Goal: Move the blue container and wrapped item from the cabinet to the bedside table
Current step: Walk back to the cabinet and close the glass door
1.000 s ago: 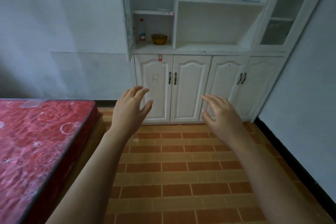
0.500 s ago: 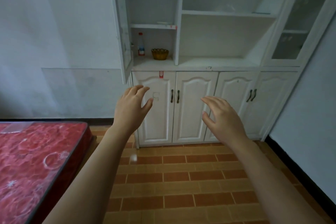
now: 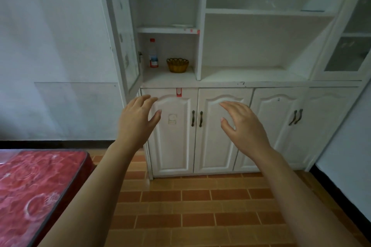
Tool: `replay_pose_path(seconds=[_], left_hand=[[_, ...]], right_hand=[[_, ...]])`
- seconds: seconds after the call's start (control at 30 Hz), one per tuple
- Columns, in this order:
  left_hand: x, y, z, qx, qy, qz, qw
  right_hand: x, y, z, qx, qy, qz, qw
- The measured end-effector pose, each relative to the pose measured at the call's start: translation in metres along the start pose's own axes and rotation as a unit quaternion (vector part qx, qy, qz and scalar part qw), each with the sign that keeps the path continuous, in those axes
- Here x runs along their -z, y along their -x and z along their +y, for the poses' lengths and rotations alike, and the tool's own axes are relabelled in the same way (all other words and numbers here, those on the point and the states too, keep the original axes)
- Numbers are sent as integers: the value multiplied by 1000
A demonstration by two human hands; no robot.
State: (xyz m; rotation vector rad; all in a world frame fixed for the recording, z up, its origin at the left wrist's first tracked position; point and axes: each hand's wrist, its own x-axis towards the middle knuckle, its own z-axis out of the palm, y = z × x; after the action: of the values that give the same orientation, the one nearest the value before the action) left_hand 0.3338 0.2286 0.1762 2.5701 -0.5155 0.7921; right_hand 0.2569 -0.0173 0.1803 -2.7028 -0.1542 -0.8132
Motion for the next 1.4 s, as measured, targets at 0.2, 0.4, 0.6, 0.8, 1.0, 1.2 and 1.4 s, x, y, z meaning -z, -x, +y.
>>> replay_pose_path(seconds=[0.2, 0.4, 0.6, 0.8, 1.0, 1.2, 1.4], left_hand=[[-59, -63, -1, 35, -24, 15, 999], [-104, -132, 6, 83, -42, 56, 994], [-127, -175, -1, 130, -70, 95, 984], [-125, -173, -15, 179, -121, 129, 968], [-101, -149, -40, 232, -173, 164, 943], [-74, -134, -62, 255, -195, 171, 931], [-56, -140, -89, 289, -181, 153, 928]], right_hand=[[-42, -75, 65, 28, -27, -33, 999], [-69, -173, 121, 86, -42, -62, 993], [-97, -246, 146, 161, -67, -75, 982], [-131, -286, 137, 221, -111, -90, 965], [-155, -298, 98, 271, -166, -101, 943], [-175, -300, 56, 297, -195, -111, 928], [-195, -296, 28, 312, -182, -139, 922]])
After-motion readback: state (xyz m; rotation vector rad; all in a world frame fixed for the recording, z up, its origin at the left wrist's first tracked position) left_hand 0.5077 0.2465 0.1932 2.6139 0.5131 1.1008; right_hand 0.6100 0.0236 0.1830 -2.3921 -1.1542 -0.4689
